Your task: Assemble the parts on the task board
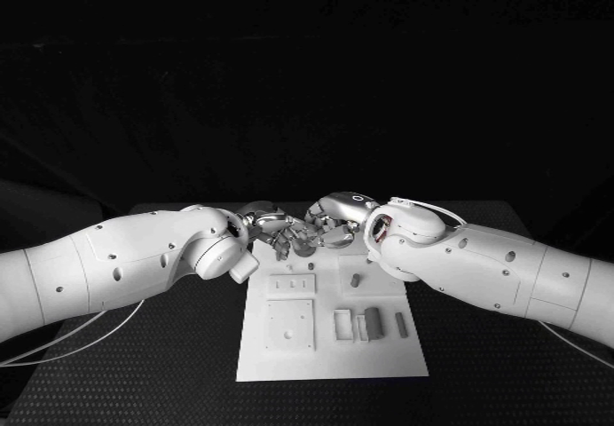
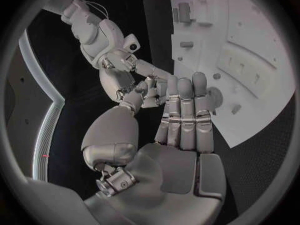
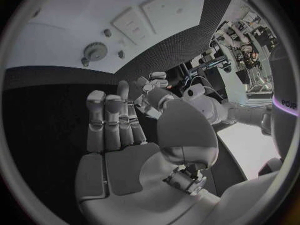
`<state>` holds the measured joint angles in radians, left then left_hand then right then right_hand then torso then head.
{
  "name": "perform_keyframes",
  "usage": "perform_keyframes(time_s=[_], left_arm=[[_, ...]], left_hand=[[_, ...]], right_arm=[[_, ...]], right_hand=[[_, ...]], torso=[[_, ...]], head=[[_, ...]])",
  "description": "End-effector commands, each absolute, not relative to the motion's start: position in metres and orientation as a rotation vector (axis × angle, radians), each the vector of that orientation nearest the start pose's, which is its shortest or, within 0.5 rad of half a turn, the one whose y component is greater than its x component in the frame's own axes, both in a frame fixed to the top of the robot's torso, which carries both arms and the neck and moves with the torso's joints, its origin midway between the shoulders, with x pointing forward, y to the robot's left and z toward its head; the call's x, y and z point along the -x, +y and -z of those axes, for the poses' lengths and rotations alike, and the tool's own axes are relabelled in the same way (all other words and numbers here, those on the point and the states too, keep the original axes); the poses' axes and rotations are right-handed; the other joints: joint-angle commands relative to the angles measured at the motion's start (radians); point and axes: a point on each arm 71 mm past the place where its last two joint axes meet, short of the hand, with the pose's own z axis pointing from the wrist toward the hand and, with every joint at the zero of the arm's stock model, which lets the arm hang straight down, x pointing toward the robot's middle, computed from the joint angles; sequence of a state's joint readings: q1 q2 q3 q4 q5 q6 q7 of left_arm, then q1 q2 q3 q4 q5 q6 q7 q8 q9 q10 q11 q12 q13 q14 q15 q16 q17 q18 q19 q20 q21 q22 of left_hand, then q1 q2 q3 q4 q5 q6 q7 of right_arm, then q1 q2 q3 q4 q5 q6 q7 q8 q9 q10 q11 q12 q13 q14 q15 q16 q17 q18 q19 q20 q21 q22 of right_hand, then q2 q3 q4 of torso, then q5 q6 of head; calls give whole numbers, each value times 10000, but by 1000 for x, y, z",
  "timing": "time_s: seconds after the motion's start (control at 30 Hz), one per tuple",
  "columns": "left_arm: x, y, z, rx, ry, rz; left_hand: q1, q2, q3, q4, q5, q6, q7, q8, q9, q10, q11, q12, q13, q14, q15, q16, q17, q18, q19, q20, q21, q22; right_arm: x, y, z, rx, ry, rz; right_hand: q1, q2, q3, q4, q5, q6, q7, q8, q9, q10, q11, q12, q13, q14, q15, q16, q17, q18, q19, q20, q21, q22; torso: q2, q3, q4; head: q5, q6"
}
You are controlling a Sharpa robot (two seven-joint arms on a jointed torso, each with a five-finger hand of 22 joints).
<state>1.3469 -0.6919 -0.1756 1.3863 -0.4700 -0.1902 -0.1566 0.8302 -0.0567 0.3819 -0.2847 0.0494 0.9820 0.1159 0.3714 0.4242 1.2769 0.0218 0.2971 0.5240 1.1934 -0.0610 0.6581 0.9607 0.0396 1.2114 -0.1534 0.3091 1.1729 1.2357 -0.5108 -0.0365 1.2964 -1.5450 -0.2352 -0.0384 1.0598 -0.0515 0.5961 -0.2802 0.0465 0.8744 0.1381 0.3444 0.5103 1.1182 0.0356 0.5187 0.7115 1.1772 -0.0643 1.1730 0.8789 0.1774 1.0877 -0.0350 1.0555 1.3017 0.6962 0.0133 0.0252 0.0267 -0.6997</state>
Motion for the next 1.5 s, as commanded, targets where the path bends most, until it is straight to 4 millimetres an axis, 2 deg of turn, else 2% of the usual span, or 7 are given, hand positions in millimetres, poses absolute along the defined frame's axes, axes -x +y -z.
perform_keyframes(time_s=[0.03, 0.5, 0.67, 0.9, 1.03, 1.3, 1.5], left_arm=[[-514, 168, 190, 6832, 20354, 10257], [-515, 169, 190, 6874, 20322, 10210], [-515, 169, 190, 6879, 20337, 10193], [-515, 169, 190, 6906, 20324, 10152], [-515, 169, 190, 6902, 20313, 10160], [-515, 169, 191, 6910, 20434, 10155], [-515, 169, 191, 6918, 20454, 10132]], left_hand=[[-117, 0, -51, -9, -6, -26, 62, -32, -11, -50, 12, -40, 15, -67, 22, 40, -14, 171, -15, -17, -53, 12], [96, 166, 133, -22, -5, -1, 56, -38, -6, -23, 7, -78, 73, -67, 17, 86, -73, 174, 18, -20, -83, 29], [308, 338, 283, -47, -5, 79, 26, -2, 17, 28, -14, -83, 119, -39, 3, 139, -98, 179, 65, -31, -79, 58], [959, 673, 842, -54, -6, 241, -43, 71, 71, 165, -69, -73, 220, 54, -47, 281, -123, 171, 183, -62, -36, 146], [993, 677, 883, -48, -7, 247, -42, 72, 75, 172, -68, -79, 232, 54, -47, 296, -129, 162, 189, -61, -34, 161], [672, 447, 771, 21, -8, 248, -29, 57, 88, 184, -57, -124, 284, 35, -36, 344, -171, 129, 197, -61, -46, 215], [583, 405, 753, 30, -7, 253, -32, 54, 92, 189, -60, -138, 298, 30, -41, 357, -184, 132, 200, -70, -53, 228]], right_arm=[[-515, -82, 177, 4059, 16201, -7459], [-514, -81, 177, 4072, 16237, -7454], [-515, -81, 177, 4064, 16252, -7435], [-514, -80, 177, 4093, 16246, -7487], [-513, -79, 178, 4105, 16264, -7527], [-513, -76, 180, 4107, 16324, -7548], [-513, -76, 180, 4081, 16310, -7540]], right_hand=[[-138, 4, -1, 50, 19, 8, 73, -44, -11, 37, -2, -35, -12, -3, -97, 23, -10, 844, 37, -68, -62, -13], [-154, 16, 1, 60, 19, 16, 72, -47, -11, 47, -3, -45, -12, 1, -98, 24, -11, 844, 45, -69, -64, -14], [-161, 22, 1, 64, 19, 17, 72, -49, -11, 49, -3, -48, -12, 2, -98, 24, -11, 844, 47, -69, -66, -14], [-169, 23, 1, 68, 19, 19, 72, -51, -12, 52, -3, -52, -12, 2, -98, 24, -12, 844, 48, -70, -68, -14], [-172, 24, 1, 68, 19, 19, 71, -52, -12, 54, -4, -55, -12, 2, -98, 23, -12, 844, 49, -70, -68, -14], [-173, 28, 5, 67, 20, 21, 70, -54, -12, 57, -4, -59, -12, 2, -99, 23, -13, 844, 50, -71, -70, -14], [-176, 42, 9, 71, 19, 24, 70, -55, -12, 60, -5, -63, -12, 2, -100, 22, -13, 844, 52, -72, -72, -14]], torso=[[3, 0, 4], [3, 2, 2], [6, 1, -1], [4, 7, 2], [3, 6, -2], [7, 0, 10], [8, -2, 7]], head=[[-5, 5], [-22, -3], [-23, -9], [-26, -16], [-31, -15], [-23, -18], [-19, -18]])
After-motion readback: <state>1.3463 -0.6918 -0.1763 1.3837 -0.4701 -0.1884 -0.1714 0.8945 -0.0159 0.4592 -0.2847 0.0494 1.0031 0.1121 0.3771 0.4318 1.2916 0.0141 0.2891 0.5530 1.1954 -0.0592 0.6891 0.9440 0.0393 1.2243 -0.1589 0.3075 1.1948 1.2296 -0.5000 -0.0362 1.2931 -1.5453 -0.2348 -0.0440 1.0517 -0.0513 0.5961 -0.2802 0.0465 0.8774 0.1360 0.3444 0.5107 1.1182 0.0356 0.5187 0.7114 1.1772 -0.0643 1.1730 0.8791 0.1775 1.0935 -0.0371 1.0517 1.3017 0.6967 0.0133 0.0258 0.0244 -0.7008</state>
